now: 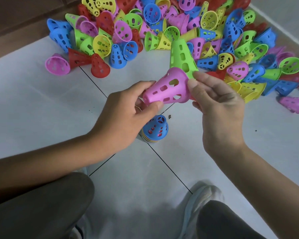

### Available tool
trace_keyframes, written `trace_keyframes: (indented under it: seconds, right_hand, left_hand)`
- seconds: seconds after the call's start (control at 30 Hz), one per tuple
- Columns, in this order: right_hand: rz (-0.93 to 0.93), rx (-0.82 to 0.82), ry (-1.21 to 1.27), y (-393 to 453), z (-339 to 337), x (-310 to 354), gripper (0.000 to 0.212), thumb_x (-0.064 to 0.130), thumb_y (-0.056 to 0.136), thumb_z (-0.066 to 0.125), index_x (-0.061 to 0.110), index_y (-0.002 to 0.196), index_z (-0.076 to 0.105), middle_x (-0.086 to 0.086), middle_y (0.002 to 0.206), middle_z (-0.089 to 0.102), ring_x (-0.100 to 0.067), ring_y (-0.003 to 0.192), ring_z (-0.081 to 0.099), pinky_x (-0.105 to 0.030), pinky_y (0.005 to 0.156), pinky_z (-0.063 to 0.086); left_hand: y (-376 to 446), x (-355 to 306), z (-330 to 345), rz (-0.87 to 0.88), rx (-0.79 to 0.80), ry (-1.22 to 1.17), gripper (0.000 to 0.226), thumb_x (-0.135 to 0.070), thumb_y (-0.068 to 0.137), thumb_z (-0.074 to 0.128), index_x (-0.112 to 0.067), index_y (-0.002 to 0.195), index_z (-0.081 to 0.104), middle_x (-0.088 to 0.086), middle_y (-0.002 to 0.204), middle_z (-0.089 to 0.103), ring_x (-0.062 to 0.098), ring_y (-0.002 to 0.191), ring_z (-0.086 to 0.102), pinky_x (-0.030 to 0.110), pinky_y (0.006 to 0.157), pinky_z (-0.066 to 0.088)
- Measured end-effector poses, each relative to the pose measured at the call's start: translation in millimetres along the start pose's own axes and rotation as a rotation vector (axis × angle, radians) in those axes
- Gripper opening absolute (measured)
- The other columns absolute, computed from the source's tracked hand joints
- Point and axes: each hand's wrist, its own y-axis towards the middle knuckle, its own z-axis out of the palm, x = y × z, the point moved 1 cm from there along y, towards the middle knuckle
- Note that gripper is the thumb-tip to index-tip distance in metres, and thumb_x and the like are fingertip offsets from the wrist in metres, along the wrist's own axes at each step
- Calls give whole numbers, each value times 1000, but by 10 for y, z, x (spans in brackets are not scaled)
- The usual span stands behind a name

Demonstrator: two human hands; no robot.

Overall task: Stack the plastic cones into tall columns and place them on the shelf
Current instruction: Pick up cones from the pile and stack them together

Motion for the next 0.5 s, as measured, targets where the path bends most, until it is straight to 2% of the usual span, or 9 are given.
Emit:
trace_keyframes:
  seconds: [0.13, 0.2, 0.27, 0.37, 0.5]
  right_hand:
    - [-30, -46, -47, 0, -84, -34, 12, 10, 89, 74, 14, 100, 74, 9, 77, 75, -1, 72, 68, -14, 68, 51]
    - [-18, -78, -58, 20, -150, -57, 12, 11, 89, 75, 16, 100, 75, 8, 78, 74, -2, 73, 68, -14, 69, 51]
    - [-5, -104, -71, 37, -214, -88, 13, 12, 89, 75, 16, 101, 75, 10, 78, 74, -1, 74, 67, -15, 71, 51]
    - [26, -129, -69, 43, -270, -128, 15, 11, 90, 74, 14, 104, 74, 12, 77, 74, 0, 74, 67, -14, 70, 50]
    - [46, -108, -98, 13, -294, -177, 11, 17, 88, 76, 23, 97, 77, 9, 82, 75, -7, 81, 67, -21, 71, 50]
  left_hand:
    - [-47, 92, -108, 34, -19, 48, 33, -36, 89, 64, -24, 120, 66, 2, 86, 70, 25, 75, 63, 42, 75, 54]
    - [-63, 127, -182, 52, -35, 88, 27, -34, 85, 67, -20, 109, 68, 6, 76, 67, 26, 69, 61, 40, 71, 53]
    - [-74, 158, -247, 35, -50, 92, 21, -30, 79, 70, -16, 95, 69, 1, 68, 64, 16, 62, 56, 32, 65, 51]
    - [-64, 181, -282, 2, -17, 98, 16, -26, 76, 74, -15, 86, 67, -4, 64, 62, 6, 56, 52, 18, 61, 43]
    - [-20, 202, -173, -39, 95, 179, 15, -20, 77, 80, -17, 85, 67, -8, 65, 65, 4, 57, 55, 26, 63, 50]
